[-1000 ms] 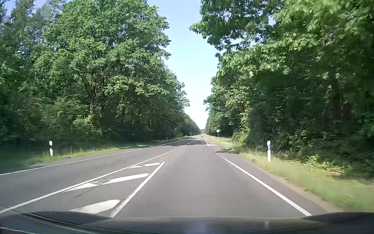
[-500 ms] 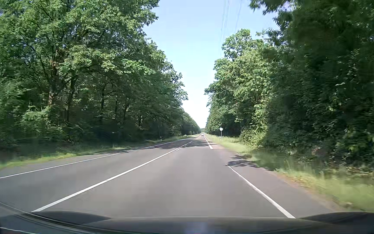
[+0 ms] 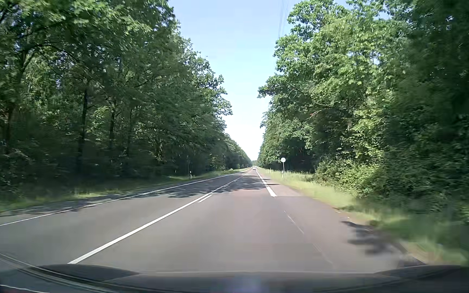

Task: Follow the waypoints while adhering to traffic rules and regulations

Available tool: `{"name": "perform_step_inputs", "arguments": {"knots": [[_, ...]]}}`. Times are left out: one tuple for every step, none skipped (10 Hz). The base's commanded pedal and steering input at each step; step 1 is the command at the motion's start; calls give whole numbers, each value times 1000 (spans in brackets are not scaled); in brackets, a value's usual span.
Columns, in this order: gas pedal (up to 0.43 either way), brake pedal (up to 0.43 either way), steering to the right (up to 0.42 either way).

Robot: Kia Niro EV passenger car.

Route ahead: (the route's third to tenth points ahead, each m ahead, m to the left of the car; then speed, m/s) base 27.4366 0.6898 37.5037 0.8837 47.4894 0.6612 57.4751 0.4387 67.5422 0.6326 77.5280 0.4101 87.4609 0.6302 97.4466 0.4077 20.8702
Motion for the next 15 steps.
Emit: {"name": "perform_step_inputs", "arguments": {"knots": [[331, 30, 0], [331, 30, 0], [331, 30, 0], [331, 30, 1], [331, 30, 1], [331, 30, 1], [331, 30, 0], [331, 30, 0], [331, 30, 0], [331, 30, 1], [331, 30, 2], [331, 30, 3], [331, 30, 3], [331, 30, 2], [331, 30, 2]]}}
